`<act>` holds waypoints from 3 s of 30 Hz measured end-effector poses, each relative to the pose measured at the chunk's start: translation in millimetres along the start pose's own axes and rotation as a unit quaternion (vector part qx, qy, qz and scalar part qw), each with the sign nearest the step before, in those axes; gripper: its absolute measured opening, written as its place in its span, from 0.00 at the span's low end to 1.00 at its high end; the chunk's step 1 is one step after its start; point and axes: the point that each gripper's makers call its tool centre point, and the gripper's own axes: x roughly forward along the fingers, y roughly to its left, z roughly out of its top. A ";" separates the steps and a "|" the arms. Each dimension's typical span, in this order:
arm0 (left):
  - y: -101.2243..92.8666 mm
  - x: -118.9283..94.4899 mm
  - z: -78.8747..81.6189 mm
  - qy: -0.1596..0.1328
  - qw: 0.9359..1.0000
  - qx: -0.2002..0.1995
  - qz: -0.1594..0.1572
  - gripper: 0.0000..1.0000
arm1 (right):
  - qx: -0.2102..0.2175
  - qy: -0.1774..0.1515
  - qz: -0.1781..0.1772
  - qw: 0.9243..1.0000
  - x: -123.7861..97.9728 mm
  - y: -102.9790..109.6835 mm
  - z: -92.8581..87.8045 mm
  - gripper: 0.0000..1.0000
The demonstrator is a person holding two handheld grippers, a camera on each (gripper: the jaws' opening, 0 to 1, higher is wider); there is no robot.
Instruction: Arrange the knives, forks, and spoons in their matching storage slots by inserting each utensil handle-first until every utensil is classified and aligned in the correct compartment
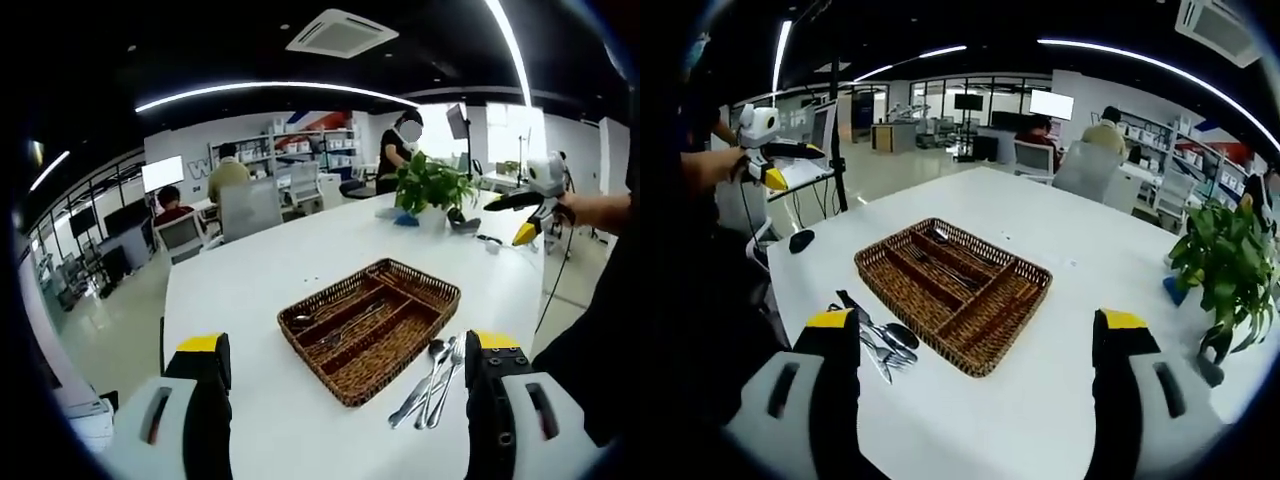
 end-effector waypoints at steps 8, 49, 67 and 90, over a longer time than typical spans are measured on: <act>-6.6 8.4 8.8 -0.004 1.000 0.009 -0.006 0.99 | 0.003 -0.010 -0.002 1.000 -0.2 -2.6 1.7 1.00; -109.8 111.5 -52.7 0.071 0.983 0.071 -0.152 0.73 | 0.023 -0.007 -0.034 0.999 -12.8 -18.0 -6.9 1.00; -139.8 145.1 -106.5 0.131 0.971 0.070 -0.188 0.56 | 0.029 0.001 -0.027 0.999 -16.5 -13.5 -11.6 1.00; -161.8 177.6 -182.6 0.184 0.962 0.019 -0.199 0.19 | 0.027 0.012 -0.016 0.999 -13.4 -5.3 -9.9 1.00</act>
